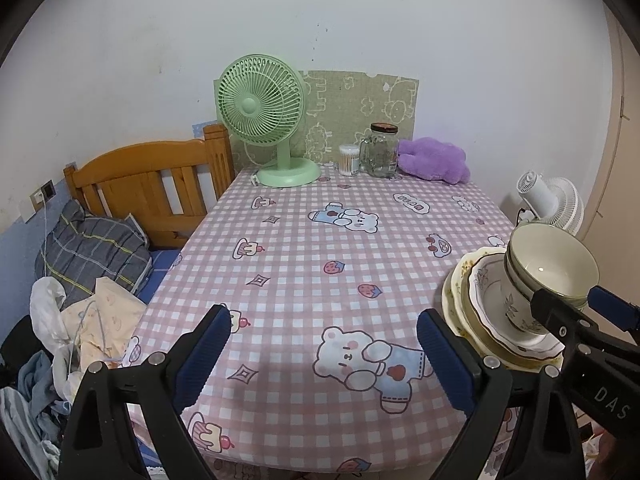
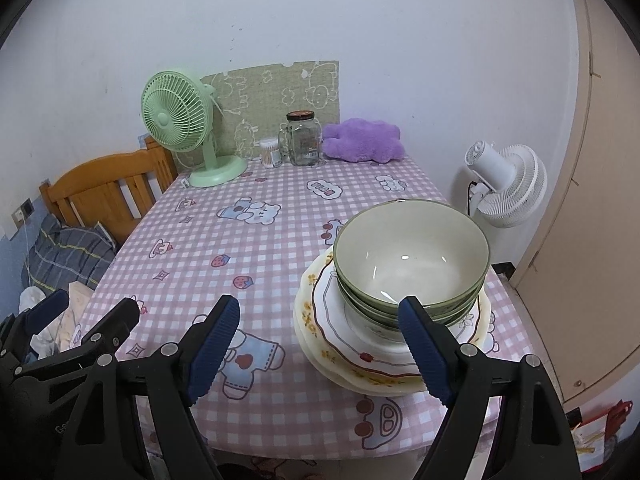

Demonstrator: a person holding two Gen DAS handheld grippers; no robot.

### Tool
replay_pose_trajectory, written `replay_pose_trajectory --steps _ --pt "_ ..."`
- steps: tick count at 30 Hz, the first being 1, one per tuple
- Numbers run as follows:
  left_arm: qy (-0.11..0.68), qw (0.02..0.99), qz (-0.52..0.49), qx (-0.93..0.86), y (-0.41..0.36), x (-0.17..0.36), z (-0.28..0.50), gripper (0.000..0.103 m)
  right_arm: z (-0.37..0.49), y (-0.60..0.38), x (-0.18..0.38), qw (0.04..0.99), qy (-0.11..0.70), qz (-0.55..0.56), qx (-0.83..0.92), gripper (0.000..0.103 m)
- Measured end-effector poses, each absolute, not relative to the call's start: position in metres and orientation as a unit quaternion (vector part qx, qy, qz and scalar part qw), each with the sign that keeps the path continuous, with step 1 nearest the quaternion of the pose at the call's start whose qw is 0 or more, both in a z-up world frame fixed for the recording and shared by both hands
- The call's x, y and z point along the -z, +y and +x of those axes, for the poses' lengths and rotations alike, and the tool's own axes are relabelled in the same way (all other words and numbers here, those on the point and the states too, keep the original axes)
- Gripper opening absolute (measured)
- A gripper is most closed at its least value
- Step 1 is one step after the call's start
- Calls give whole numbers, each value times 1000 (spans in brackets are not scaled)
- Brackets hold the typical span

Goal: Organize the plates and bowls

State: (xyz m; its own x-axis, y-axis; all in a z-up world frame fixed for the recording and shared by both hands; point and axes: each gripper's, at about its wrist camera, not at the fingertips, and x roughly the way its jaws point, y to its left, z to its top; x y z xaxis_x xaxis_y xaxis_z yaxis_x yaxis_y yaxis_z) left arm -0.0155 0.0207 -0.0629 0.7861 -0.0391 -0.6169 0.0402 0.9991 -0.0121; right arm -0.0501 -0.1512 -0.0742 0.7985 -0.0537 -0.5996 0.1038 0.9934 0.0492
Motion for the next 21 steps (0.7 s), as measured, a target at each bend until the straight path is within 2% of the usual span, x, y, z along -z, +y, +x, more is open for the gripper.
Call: replay_pose_trajectory --steps 21 --pt "330 944 11 -1 17 71 -28 99 -57 -154 85 945 322 46 36 84"
